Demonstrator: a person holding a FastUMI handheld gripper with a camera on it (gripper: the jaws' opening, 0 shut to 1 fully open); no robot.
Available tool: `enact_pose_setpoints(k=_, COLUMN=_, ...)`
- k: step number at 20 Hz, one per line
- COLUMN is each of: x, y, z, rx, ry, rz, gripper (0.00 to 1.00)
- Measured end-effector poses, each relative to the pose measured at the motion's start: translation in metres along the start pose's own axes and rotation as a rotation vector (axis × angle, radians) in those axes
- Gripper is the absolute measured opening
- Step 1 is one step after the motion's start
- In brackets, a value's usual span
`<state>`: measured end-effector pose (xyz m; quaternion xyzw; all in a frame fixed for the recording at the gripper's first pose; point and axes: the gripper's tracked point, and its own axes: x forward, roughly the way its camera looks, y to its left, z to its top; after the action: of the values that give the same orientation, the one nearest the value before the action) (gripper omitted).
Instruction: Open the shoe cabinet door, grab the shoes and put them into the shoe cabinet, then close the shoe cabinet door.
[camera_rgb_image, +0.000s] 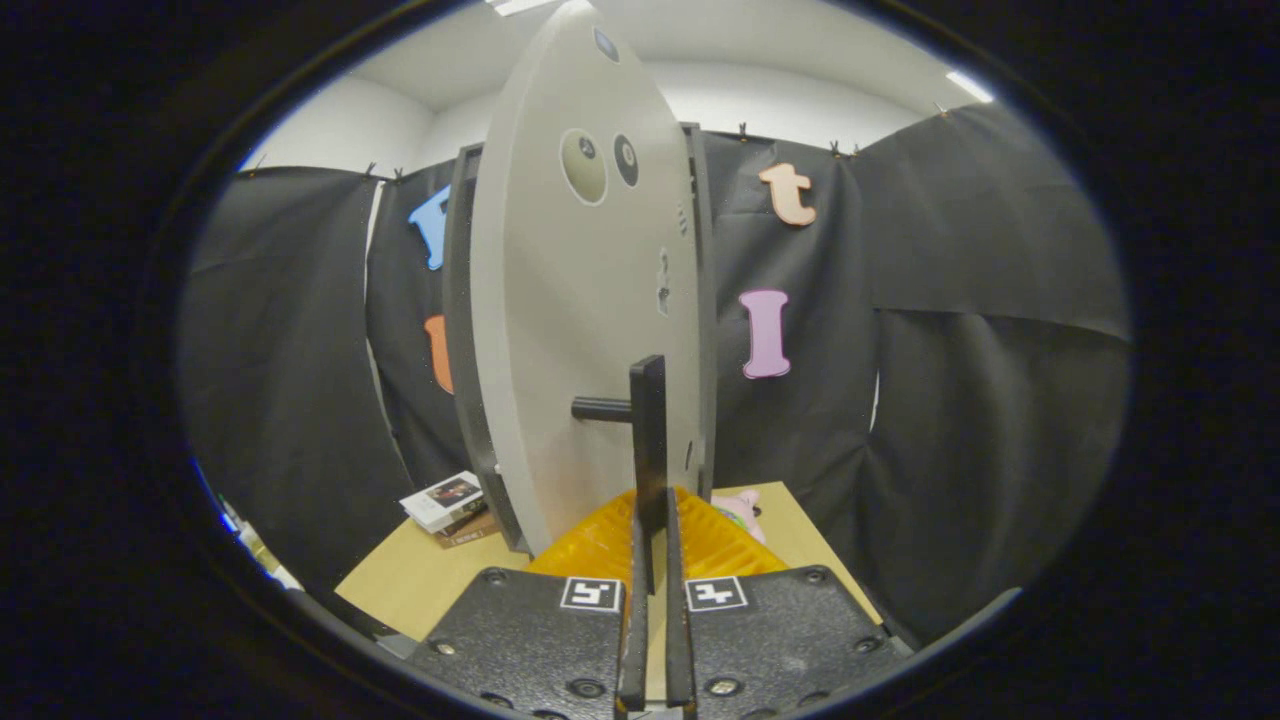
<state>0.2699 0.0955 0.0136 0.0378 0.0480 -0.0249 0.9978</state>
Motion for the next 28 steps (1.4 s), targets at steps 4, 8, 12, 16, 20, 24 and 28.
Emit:
enact_pose_setpoints(k=4, x=0.005, y=-0.016, z=0.0, rx=-0.015, ry=-0.007, rz=-0.043, gripper=0.07)
enact_pose_setpoints(k=8, x=0.003, y=-0.021, z=0.0, rx=0.018, ry=0.004, rz=-0.033, gripper=0.04)
enact_pose_setpoints(k=12, x=0.005, y=-0.024, z=-0.001, rx=0.007, ry=0.019, rz=0.006, gripper=0.04)
enact_pose_setpoints(k=16, x=0.004, y=-0.025, z=-0.002, rx=0.011, ry=0.031, rz=0.03, gripper=0.05)
enact_pose_setpoints(k=20, x=0.004, y=-0.029, z=-0.002, rx=-0.01, ry=0.035, rz=0.035, gripper=0.06)
enact_pose_setpoints(k=24, x=0.0, y=-0.035, z=-0.003, rx=-0.045, ry=0.042, rz=0.037, gripper=0.13)
enact_pose_setpoints(k=28, x=-0.004, y=-0.047, z=0.003, rx=-0.062, ry=0.011, rz=-0.005, gripper=0.44)
